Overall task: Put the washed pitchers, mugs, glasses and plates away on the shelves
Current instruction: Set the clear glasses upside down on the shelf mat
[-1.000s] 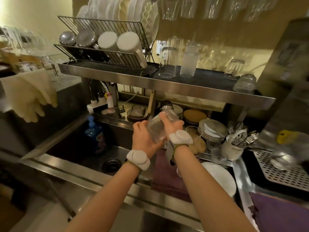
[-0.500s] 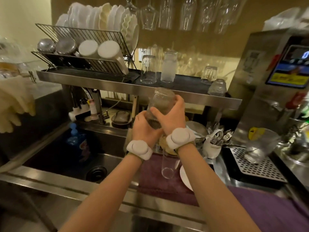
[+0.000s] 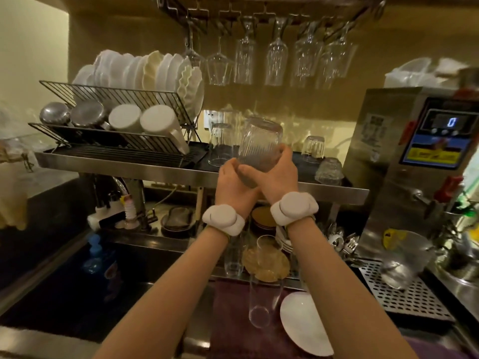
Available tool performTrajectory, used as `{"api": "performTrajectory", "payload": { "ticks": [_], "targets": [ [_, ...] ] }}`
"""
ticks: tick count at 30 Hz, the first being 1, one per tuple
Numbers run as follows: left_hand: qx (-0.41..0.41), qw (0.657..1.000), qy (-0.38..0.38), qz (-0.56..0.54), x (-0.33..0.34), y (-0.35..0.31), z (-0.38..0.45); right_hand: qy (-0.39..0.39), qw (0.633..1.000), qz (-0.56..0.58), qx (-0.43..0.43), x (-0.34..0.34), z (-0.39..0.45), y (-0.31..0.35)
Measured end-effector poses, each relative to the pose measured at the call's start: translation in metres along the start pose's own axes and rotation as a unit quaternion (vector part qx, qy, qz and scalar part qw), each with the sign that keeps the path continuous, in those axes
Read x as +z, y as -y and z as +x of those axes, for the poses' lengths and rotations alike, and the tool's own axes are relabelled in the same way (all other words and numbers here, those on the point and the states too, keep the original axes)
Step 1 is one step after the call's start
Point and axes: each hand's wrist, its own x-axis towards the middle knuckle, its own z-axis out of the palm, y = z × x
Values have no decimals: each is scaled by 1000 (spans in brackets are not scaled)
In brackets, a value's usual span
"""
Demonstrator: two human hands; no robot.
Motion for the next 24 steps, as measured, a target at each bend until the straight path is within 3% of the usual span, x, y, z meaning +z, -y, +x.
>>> {"api": "performTrajectory", "payload": {
  "ticks": [4,9,15,24],
  "targets": [
    [9,996,92,17,3,-2,43,-45,999,-21,-12,5,38,0],
    [8,976,176,128,0,11,83,-73,997,-38,-11,13,72,-13],
    [-88,978,158,101,-3,42,133,-58,996,-60,31,38,110,-40],
    [-85,971,181,133,21,54,156,-39,992,-107,53,66,133,-60]
  ]
}}
